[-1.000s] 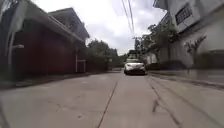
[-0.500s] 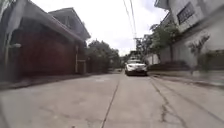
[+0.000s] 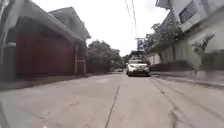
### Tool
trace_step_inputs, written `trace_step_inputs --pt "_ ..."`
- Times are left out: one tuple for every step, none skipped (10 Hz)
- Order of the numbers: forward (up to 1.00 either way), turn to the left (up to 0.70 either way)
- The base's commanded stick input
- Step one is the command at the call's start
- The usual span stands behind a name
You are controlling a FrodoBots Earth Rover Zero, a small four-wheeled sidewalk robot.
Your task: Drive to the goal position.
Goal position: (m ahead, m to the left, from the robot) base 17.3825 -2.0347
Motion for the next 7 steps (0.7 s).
trace_step_inputs --pt "0.5 -0.05" --pt "0.5 -0.23" --pt "0.5 -0.3" --pt "0.5 -0.13" --pt "0.5 -0.02" --pt "0.5 0.0" --pt "0.5 0.0"
